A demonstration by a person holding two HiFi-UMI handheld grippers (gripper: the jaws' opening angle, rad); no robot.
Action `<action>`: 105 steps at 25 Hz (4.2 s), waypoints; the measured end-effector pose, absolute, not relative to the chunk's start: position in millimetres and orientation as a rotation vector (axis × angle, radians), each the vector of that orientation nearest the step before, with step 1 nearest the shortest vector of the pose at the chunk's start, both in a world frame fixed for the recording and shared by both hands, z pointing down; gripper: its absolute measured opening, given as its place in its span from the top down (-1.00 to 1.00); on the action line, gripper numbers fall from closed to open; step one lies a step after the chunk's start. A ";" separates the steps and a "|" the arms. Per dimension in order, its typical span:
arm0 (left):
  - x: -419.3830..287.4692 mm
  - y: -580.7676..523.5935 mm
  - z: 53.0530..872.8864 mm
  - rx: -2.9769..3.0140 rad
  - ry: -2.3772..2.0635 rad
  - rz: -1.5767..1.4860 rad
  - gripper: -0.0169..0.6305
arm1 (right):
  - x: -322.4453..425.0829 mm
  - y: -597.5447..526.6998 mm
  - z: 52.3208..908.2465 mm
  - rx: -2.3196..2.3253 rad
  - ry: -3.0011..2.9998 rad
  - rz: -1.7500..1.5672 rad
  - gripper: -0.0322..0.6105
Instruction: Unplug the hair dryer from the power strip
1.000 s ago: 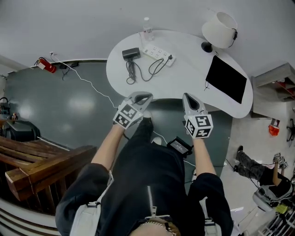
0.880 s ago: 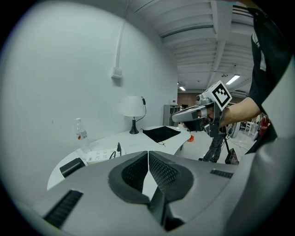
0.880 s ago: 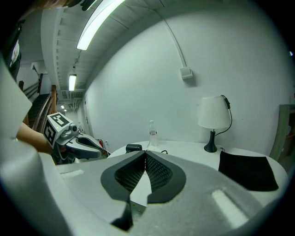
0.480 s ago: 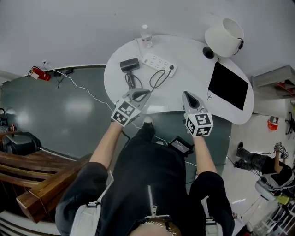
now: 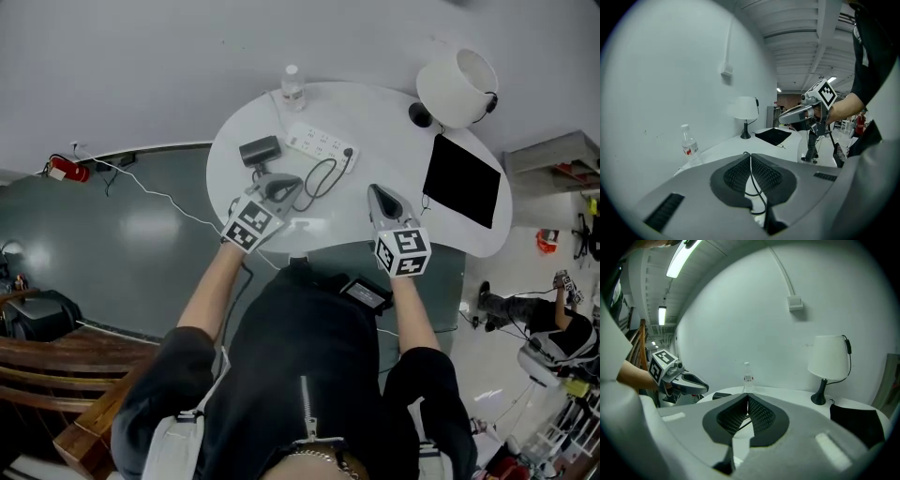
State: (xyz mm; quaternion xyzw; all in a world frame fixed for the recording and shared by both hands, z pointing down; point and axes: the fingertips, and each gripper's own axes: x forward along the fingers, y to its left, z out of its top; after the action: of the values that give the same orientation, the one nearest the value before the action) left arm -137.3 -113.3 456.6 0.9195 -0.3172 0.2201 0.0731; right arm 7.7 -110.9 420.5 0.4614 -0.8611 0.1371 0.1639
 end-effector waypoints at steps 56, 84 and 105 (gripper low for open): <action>-97.4 -191.5 487.8 2.956 -0.528 1.283 0.41 | 21.1 -168.6 465.1 1.260 -2.475 0.572 0.89; -81.6 -231.2 562.3 2.937 0.072 1.836 -0.20 | 22.4 -188.9 483.9 1.253 -2.459 0.623 0.89; -83.5 -250.1 644.1 2.667 0.326 2.038 -0.20 | 27.7 -196.0 514.7 1.243 -2.409 0.709 0.89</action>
State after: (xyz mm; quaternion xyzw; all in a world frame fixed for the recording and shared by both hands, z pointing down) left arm -83.5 -250.1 644.1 0.7856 0.0962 0.6003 -0.1148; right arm 27.7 -196.0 514.7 0.4373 -0.8474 0.2494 0.1688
